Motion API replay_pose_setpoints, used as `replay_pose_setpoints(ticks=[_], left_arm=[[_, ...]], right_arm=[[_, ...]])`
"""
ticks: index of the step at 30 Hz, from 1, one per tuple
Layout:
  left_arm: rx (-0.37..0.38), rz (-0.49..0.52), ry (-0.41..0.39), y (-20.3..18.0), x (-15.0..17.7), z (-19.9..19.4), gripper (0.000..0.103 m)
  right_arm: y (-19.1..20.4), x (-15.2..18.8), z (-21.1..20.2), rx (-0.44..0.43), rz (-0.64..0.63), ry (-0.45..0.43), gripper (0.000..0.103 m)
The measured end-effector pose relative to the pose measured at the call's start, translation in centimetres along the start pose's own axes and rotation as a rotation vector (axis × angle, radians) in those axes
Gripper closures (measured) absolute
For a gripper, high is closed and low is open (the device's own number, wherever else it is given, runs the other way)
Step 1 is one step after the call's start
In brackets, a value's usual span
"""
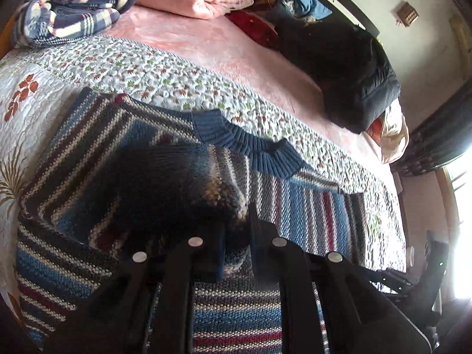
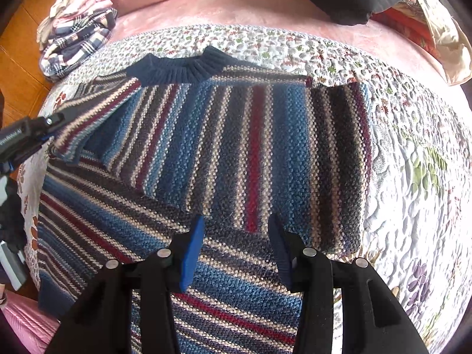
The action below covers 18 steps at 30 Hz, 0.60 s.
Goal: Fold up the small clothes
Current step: 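Fold the held sleeve across the sweater body with the left tool and release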
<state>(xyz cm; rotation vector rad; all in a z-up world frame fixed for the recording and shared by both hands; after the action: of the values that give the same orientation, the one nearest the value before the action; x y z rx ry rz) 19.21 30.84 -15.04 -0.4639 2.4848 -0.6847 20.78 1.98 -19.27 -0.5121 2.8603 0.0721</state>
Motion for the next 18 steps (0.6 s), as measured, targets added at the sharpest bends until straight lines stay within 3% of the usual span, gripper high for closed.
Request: replay_pose_setpoints(ticks=[8,13,16,18], left_arm=[[0.012,0.032,0.157,0.3,3.4,3.2,0.085],[-0.013,0.05,0.289,-0.8,4.7,0.6,0.08],[0.018,0.017,0.255,-0.8,2.9,-2.7,0.075],[-0.007,0.015,0.223,0.5,1.0,-4.5,0.07]], right_arm=[[0.4,0.4,1.1,0.015,-0.017,0.02,0.058],[0.3,0.4,1.0,0.01,-0.007,0.022,0.058],[0.5,0.4,0.5,-0.027,0.016,0.026,0.058],[1.2,0.1,-0.1,-0.042,0.019,0.016,0.058]])
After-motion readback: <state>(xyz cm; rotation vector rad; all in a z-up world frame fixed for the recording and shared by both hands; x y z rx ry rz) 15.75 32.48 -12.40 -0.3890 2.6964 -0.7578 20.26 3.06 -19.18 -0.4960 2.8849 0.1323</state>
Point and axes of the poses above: each gripper's, at about its wrist camera, not at the fingertips, and z roughly the way its jaws point, y to its left, x to its underside, the point moved 9 cm from there along z, roughly the way its jaws point, and after that the axes turned 8 degrees about x, right-handed, at the moved point
